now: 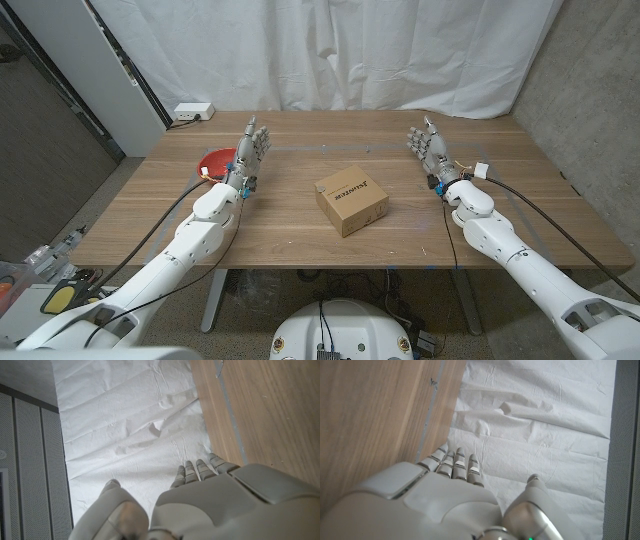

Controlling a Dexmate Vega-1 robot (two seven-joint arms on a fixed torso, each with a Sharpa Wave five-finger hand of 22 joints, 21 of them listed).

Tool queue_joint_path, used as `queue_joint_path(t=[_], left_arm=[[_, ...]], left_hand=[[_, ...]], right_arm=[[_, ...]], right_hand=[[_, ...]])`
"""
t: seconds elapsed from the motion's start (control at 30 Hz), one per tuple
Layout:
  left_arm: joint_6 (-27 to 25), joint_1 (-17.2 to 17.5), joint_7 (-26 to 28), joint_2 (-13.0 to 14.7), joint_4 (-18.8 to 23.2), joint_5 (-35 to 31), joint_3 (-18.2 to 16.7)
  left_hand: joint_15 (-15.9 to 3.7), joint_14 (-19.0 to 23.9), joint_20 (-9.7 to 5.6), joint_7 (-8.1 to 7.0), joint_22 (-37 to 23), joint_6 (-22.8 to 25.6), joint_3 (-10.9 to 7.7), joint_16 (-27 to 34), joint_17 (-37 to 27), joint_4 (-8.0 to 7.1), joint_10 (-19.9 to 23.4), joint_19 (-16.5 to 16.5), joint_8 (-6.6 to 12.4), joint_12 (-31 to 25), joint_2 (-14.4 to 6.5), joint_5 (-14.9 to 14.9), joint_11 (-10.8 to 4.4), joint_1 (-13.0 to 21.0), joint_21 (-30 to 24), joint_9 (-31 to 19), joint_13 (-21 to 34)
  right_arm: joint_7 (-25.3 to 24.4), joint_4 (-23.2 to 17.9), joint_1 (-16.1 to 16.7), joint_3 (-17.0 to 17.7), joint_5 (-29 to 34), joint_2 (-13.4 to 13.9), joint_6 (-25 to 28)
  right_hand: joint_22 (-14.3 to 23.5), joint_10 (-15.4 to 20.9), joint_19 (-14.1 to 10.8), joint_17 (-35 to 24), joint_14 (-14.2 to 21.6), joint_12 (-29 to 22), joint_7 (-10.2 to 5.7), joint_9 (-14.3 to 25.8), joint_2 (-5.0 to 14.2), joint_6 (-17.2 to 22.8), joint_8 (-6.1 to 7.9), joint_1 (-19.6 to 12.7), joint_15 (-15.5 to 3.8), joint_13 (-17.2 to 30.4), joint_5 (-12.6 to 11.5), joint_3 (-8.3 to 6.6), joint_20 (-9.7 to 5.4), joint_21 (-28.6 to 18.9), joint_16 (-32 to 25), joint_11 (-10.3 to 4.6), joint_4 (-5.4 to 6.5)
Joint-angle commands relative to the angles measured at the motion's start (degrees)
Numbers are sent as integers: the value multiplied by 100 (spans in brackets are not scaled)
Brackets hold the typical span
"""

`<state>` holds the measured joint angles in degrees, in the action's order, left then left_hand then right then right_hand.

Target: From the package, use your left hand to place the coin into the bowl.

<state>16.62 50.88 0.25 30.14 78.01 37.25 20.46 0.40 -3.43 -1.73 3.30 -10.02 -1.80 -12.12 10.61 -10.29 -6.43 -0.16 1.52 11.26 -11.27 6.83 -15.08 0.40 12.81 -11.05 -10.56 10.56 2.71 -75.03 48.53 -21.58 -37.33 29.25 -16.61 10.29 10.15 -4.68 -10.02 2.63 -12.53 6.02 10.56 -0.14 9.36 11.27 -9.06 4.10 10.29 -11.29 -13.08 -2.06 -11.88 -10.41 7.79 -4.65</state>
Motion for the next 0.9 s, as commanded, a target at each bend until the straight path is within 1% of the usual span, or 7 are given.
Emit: queue_joint_path(t=[0.03,0.17,0.23,0.47,0.57,0.73,0.9], left_arm=[[-76,313,190,106,413,30,-68],[-109,288,160,122,396,16,-45],[-130,240,58,134,331,52,-36],[-126,165,-28,192,304,25,-37],[-171,154,-5,212,359,46,-60],[-126,122,-137,254,369,53,-59],[-109,169,-165,306,480,60,-80]], left_hand=[[9,-46,-314,41,-21,23,-44,23,-16,11,-24,32,39,-45,-2,-41,10,61,-26,-7,24],[12,-40,-291,41,-21,28,-51,24,-16,17,-6,35,39,-51,-23,-46,0,79,-26,-7,23],[9,-18,-287,45,-20,42,-58,31,-15,23,6,31,43,-55,-41,-49,6,96,-27,-7,23],[21,42,-266,43,-19,95,-95,46,-13,52,76,1,57,-77,-121,-61,-9,178,-39,-7,22],[30,81,-255,39,-19,112,-112,56,-12,67,105,-15,61,-85,-154,-64,-8,216,-44,-7,22],[19,135,-241,40,-18,175,-156,62,-9,107,199,-54,77,-113,-232,-67,-30,317,-56,-8,22],[27,170,-239,33,-18,206,-179,68,-8,130,215,-78,84,-113,-268,-66,-27,372,-62,-9,22]], right_arm=[[123,-59,17,-58,-13,9,-16],[64,-151,71,-68,15,34,18],[14,-220,110,-75,40,58,47],[-7,-302,162,-67,58,87,24],[-47,-408,218,-25,4,113,63],[-123,-534,297,4,58,176,33],[-120,-652,322,-1,68,253,119]], right_hand=[[31,64,-62,-24,9,-28,-40,14,12,42,25,-56,43,18,-43,-29,-66,-27,-23,-14,-4],[31,68,-70,-24,12,-26,-51,14,17,45,24,-60,38,18,-42,-29,-69,-28,-23,-23,-7],[31,71,-74,-24,15,-26,-51,14,20,48,24,-62,36,19,-41,-29,-68,-29,-23,-22,-8],[31,80,-81,-23,22,-26,-56,15,28,56,23,-70,34,19,-40,-30,-67,-27,-24,-16,-13],[31,85,-86,-23,28,-26,-63,15,31,55,21,-72,37,19,-39,-30,-65,-28,-26,-22,-15],[32,85,-88,-23,28,-22,-66,15,40,60,20,-81,33,20,-36,-32,-61,-25,-24,-30,-20],[32,89,-93,-22,36,-21,-64,16,48,64,19,-89,16,21,-35,-33,-58,-24,-25,-44,-25]])
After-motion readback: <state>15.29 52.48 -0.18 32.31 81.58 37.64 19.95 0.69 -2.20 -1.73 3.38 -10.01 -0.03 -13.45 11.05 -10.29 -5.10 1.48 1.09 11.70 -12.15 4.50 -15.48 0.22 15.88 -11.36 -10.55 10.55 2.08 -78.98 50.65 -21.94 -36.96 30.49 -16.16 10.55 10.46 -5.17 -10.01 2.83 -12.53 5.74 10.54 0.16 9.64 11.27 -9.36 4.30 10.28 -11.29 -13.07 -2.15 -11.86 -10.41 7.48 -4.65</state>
